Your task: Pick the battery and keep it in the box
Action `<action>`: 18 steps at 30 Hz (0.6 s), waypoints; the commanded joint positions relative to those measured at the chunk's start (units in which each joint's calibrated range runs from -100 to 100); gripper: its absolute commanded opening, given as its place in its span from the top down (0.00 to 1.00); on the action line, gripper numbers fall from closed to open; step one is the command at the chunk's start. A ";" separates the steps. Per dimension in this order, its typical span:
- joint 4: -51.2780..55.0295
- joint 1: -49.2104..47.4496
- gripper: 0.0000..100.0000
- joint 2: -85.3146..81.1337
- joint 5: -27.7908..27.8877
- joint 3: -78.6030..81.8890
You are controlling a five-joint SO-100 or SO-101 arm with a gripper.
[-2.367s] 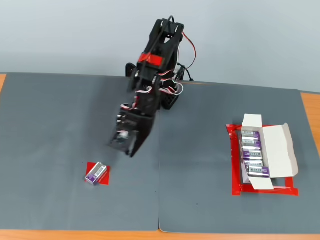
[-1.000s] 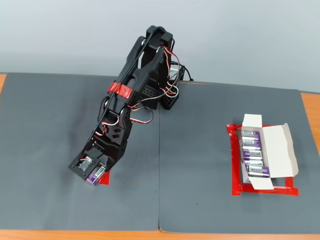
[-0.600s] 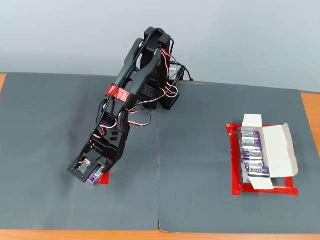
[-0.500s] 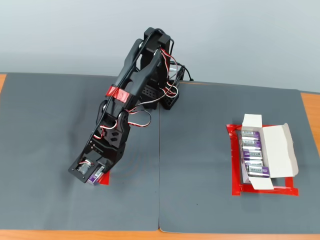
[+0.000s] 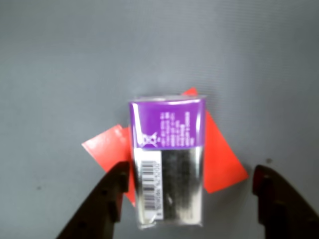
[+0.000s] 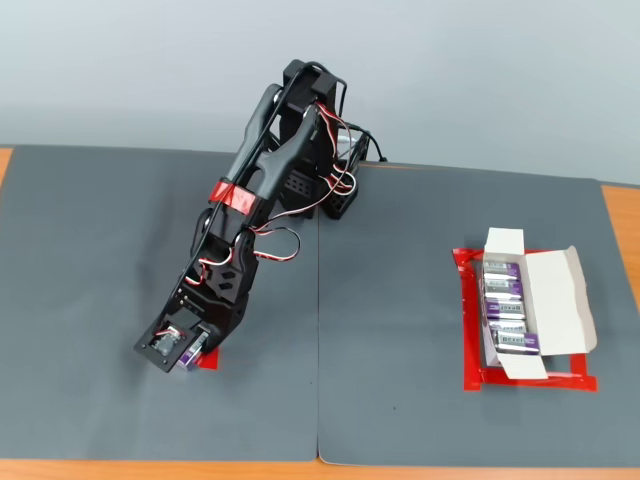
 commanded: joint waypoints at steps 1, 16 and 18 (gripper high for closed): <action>-0.67 0.15 0.71 -0.48 0.11 -2.91; -0.15 0.22 0.98 -0.65 -0.15 -2.82; 0.03 0.22 0.98 -0.82 -0.21 -2.55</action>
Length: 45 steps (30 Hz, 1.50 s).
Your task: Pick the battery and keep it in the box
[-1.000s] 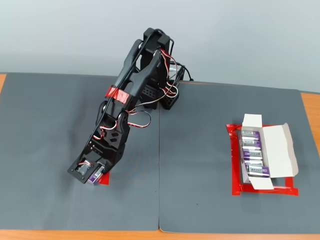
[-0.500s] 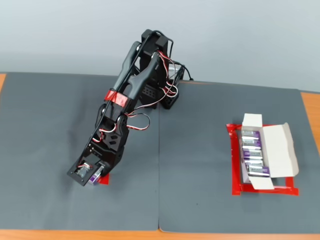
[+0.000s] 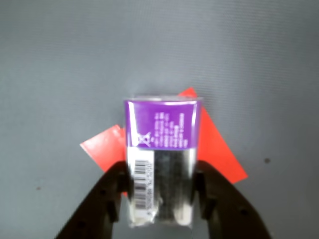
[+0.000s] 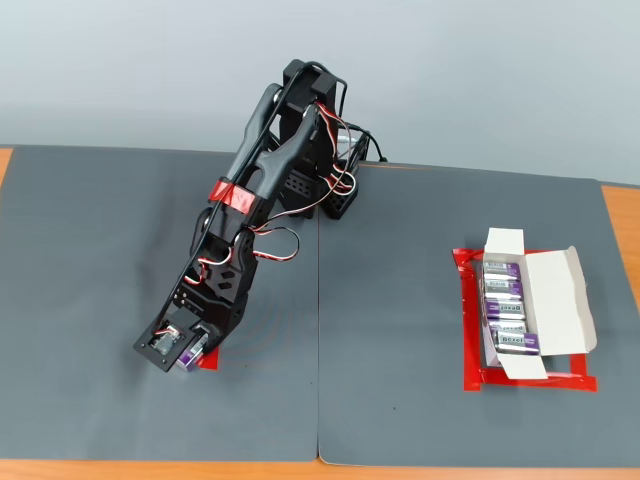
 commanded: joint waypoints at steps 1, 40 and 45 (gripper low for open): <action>0.03 0.08 0.98 -0.99 -0.11 -2.46; 0.11 -12.61 0.98 -31.59 0.26 -2.82; 0.03 -19.62 0.98 -31.76 2.60 -2.82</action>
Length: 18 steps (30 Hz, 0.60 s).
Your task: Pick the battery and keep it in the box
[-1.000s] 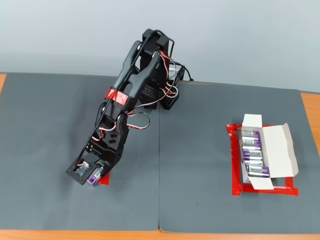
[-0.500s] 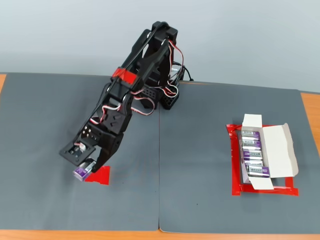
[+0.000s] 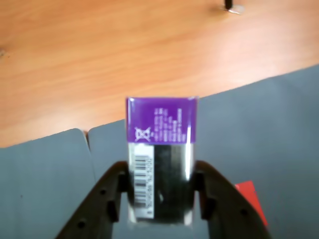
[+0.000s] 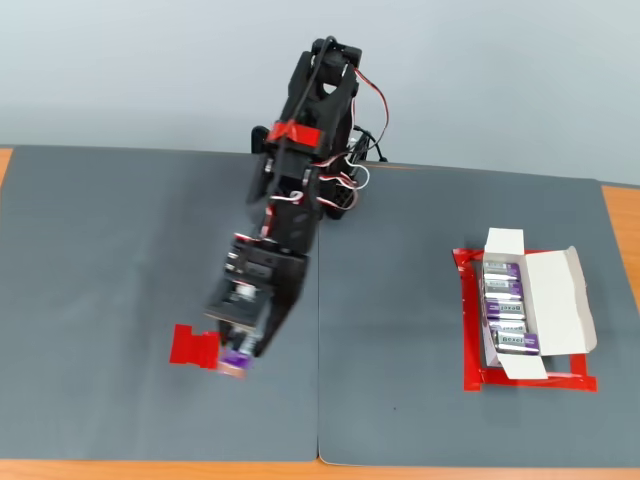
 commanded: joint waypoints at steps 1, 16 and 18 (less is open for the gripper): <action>-0.15 -5.78 0.98 -3.13 2.00 -2.91; -0.15 -27.41 0.98 -2.54 6.22 -3.00; -0.15 -30.25 0.98 -2.54 7.21 -3.00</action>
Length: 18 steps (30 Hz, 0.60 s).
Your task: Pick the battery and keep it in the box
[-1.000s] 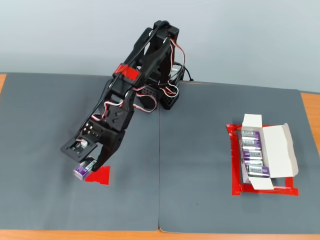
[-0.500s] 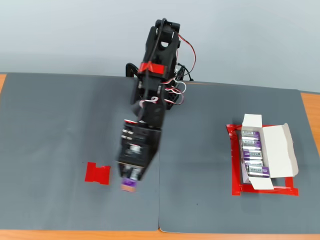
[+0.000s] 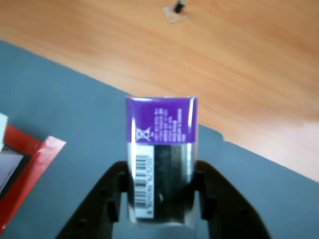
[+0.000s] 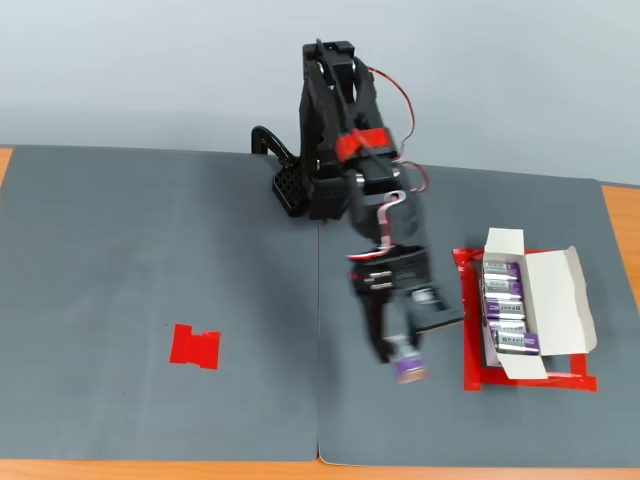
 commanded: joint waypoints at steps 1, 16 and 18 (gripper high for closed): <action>-0.15 -4.99 0.98 -2.54 1.72 -3.00; -0.06 -21.10 0.98 3.23 2.97 -8.70; 0.03 -22.59 0.98 4.93 2.97 -10.60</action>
